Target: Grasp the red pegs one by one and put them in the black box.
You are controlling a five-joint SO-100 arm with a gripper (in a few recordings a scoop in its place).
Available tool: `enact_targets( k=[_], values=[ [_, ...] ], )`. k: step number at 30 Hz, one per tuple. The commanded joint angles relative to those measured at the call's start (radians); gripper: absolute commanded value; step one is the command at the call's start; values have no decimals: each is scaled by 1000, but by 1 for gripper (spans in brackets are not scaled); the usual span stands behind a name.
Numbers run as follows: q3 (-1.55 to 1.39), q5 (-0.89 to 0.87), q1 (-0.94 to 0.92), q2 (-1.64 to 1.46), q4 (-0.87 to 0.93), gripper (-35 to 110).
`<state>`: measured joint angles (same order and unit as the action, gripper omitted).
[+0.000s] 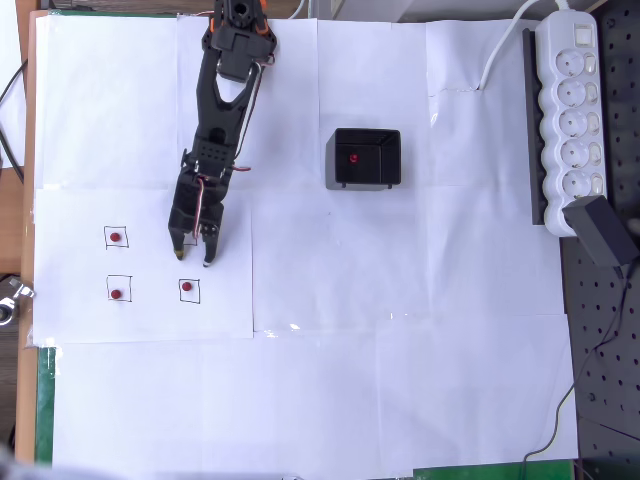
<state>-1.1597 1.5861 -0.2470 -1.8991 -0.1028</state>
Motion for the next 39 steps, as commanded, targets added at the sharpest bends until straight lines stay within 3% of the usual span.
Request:
enact_targets(
  k=[1,19,39],
  values=[
    [-101,20,-6,-23,-61,17],
    [-153,-2,-12,-169,-293,17],
    [-216,-8,-3,-270,-393,15]
  ],
)
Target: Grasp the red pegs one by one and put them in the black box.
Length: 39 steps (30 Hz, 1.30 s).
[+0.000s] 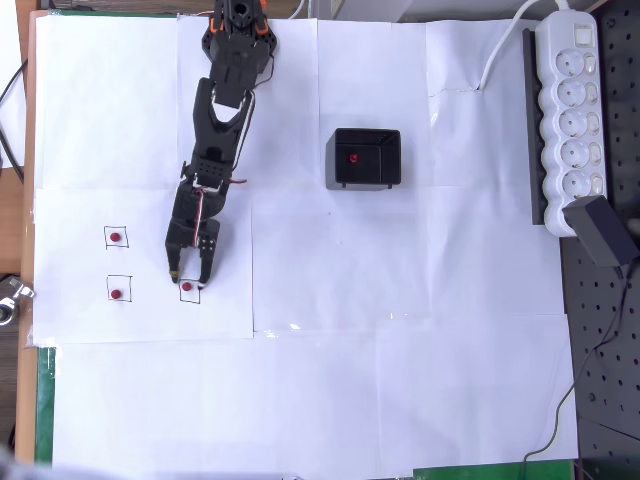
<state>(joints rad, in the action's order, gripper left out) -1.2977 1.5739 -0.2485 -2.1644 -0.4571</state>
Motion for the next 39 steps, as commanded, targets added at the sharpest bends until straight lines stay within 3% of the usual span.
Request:
enact_targets(
  k=[1,24,30,33,39],
  values=[
    [-84,3,0,-11,-41,15],
    [-104,-2,18,-26,-11,5],
    [-109,-5,18,17,109,0],
    [-123,-8,29,117,331,0],
    [-532,95,126,347,1471,0]
  ],
)
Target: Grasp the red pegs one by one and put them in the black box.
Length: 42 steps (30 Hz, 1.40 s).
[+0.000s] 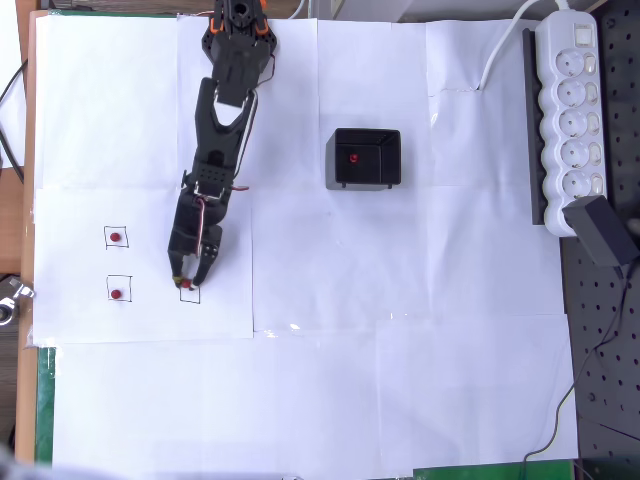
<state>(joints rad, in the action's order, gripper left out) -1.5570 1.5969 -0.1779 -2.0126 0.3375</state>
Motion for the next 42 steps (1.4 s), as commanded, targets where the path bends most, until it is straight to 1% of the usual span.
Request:
enact_targets(
  k=[1,4,5,6,7,11,13,17,21,27,30,35,37,40,42],
  values=[
    [-373,117,94,224,854,0],
    [-658,206,230,279,1262,0],
    [-744,207,284,296,1388,0],
    [-805,239,339,321,1470,0],
    [-790,293,394,382,1468,0],
    [-747,399,592,508,1466,0],
    [-663,431,683,558,1465,0],
    [-474,442,853,591,1451,0],
    [-275,442,946,528,1333,0],
    [-239,442,1032,344,1210,1],
    [-239,442,1048,278,1189,4],
    [-253,451,1037,275,1213,15],
    [-299,454,1022,284,1256,19],
    [-494,443,989,322,1370,21],
    [-657,423,939,402,1413,21]
  ],
)
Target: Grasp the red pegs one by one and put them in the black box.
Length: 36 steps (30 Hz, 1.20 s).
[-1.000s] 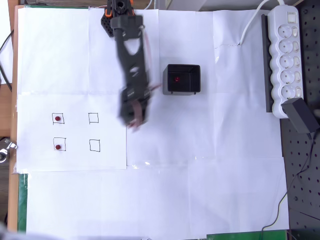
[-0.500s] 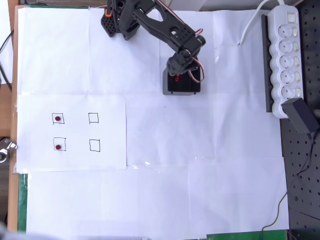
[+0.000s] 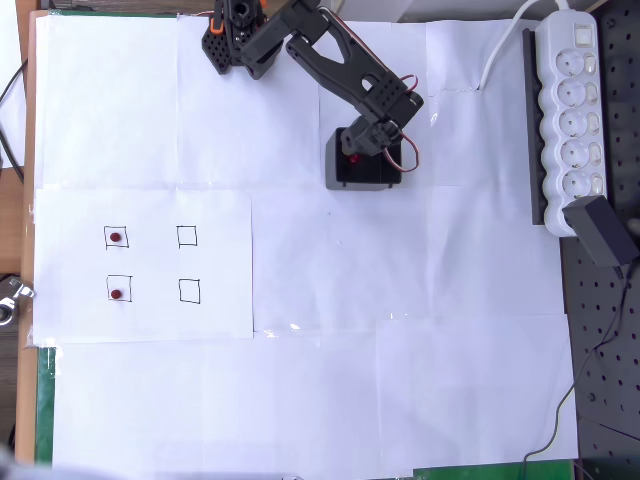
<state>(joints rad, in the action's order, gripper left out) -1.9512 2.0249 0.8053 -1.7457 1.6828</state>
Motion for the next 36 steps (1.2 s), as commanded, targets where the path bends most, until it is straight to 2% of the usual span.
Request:
enact_targets(
  k=[1,3,6,12,15,16,20,25,31,36],
  values=[
    [-295,-17,-74,178,66,21],
    [-282,-55,-153,279,29,21],
    [-103,-123,-298,445,-100,21],
    [497,-316,-692,753,-469,21],
    [765,-465,-914,808,-699,21],
    [867,-514,-989,819,-825,21],
    [1091,-652,-1180,752,-1204,21],
    [1207,-718,-1299,606,-1526,21],
    [1282,-718,-1370,443,-1821,21],
    [1279,-670,-1407,296,-1993,23]
  ],
)
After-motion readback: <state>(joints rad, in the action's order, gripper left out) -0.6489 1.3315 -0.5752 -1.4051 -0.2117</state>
